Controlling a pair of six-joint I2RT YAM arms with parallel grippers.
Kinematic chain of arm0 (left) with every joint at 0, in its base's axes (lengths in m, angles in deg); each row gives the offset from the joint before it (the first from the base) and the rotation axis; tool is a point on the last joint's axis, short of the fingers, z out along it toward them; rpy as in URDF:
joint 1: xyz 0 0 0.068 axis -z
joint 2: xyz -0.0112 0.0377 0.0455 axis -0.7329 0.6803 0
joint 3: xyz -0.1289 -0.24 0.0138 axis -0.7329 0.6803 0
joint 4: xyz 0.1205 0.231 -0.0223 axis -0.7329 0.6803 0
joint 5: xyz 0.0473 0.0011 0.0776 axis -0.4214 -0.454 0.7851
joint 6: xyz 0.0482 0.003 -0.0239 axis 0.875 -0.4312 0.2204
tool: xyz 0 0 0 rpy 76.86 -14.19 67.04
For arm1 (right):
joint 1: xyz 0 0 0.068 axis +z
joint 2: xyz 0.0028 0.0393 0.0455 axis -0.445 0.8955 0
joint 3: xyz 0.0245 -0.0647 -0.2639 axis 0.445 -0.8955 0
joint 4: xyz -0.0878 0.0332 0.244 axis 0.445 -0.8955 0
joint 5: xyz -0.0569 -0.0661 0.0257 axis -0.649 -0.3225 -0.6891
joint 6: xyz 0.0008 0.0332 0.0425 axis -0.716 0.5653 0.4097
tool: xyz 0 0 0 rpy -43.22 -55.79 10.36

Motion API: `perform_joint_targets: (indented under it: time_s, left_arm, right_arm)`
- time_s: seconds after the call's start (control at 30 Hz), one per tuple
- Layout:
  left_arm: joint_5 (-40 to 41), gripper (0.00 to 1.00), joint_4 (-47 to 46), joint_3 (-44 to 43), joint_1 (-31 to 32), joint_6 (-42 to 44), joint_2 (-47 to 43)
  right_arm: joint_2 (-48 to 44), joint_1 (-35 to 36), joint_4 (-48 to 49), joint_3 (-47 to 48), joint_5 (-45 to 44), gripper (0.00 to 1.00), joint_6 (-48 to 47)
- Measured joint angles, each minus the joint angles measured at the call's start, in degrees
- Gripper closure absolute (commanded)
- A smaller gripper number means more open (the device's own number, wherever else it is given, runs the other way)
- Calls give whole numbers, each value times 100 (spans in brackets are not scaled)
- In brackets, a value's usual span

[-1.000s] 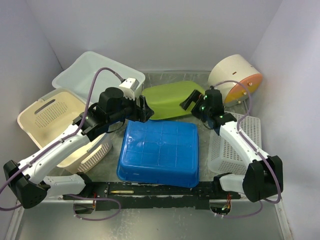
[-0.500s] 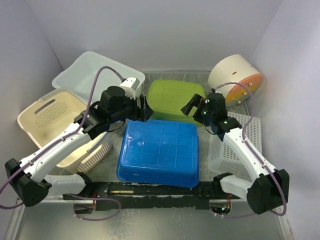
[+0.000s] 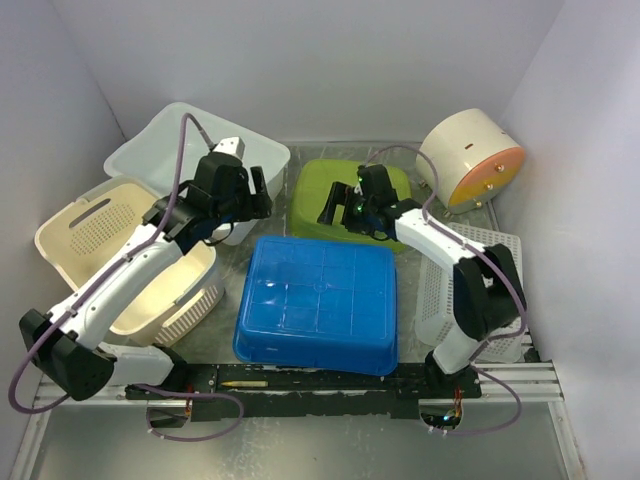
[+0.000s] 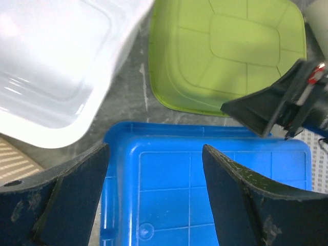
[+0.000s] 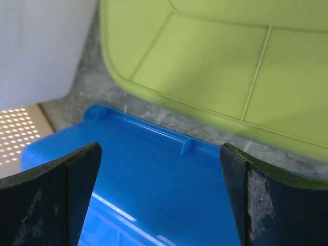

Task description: Turn the large container upside down

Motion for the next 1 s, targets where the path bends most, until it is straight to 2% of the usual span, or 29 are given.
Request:
perform_joint_targets:
  time_s: [0.17, 0.43, 0.67, 1.0]
  left_arm:
    - [216, 16, 343, -149, -269, 52, -343]
    - [184, 17, 503, 61, -385, 50, -765]
    - [-713, 16, 647, 520, -385, 164, -782]
    - [-1633, 16, 1204, 1084, -385, 380, -1217]
  right_arm:
    - [437, 17, -330, 42, 87, 0, -15]
    - [223, 37, -439, -221, -26, 0, 120]
    - [490, 22, -549, -37, -457, 0, 164]
    - [1604, -533, -437, 1346, -813, 0, 155]
